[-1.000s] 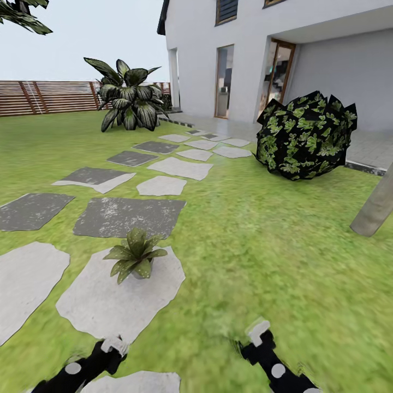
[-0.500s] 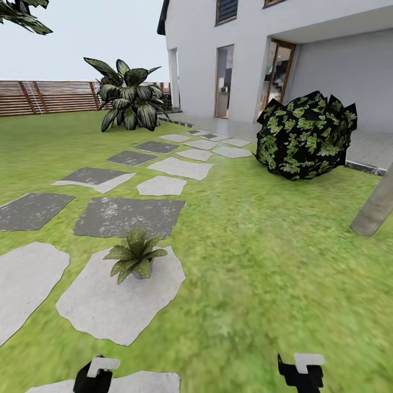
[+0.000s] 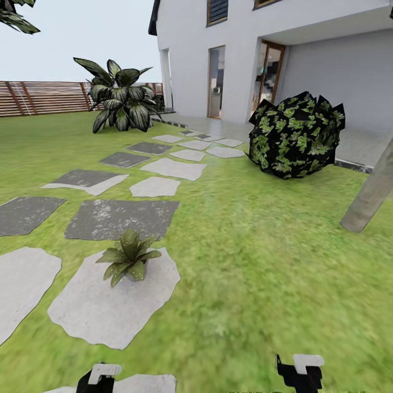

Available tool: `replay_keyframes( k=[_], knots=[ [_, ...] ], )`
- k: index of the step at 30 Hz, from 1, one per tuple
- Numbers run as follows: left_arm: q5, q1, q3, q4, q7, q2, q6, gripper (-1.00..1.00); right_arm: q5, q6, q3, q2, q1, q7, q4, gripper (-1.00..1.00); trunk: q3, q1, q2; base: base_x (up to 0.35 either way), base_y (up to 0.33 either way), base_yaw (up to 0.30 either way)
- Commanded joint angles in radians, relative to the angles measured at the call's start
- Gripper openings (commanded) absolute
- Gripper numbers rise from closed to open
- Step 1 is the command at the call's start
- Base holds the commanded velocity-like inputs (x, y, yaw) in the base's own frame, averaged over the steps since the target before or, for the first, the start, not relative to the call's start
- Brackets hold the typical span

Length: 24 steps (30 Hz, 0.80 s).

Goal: Pick up the pesticide atomizer in the garden and spray insectifuge to fully cover both potted plants in the garden.

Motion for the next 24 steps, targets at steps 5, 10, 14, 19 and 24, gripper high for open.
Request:
replay_keyframes(
  k=[5,10,14,19,24],
  knots=[
    [0.033,0.000,0.003,-0.002,0.004,0.001,-0.003,-1.00,-0.077,-0.004,-0.007,-0.001,0.005,-0.003,0.018,1.00,0.001,0.000,0.000,0.000,0.000,-0.279],
    [0.161,0.006,0.006,-0.002,-0.008,0.013,-0.008,-1.00,-0.129,-0.003,-0.007,-0.001,0.007,-0.003,0.026,1.00,0.001,0.000,0.000,0.000,0.000,-0.298],
    [0.175,0.033,0.000,-0.002,-0.011,0.005,-0.022,-1.00,-0.136,-0.003,-0.007,0.004,0.007,-0.003,0.027,1.00,0.001,0.000,0.000,0.000,0.000,-0.300],
    [0.154,0.049,-0.001,-0.002,-0.009,0.008,-0.044,-1.00,-0.138,-0.003,-0.007,0.007,0.007,-0.003,0.026,1.00,0.001,0.000,0.000,-0.139,0.032,-0.300],
    [0.151,0.050,-0.002,-0.002,-0.008,0.011,-0.047,-1.00,-0.137,-0.002,-0.007,0.007,0.007,-0.003,0.027,1.00,0.001,0.000,0.000,-0.308,0.101,-0.300]
  ],
)
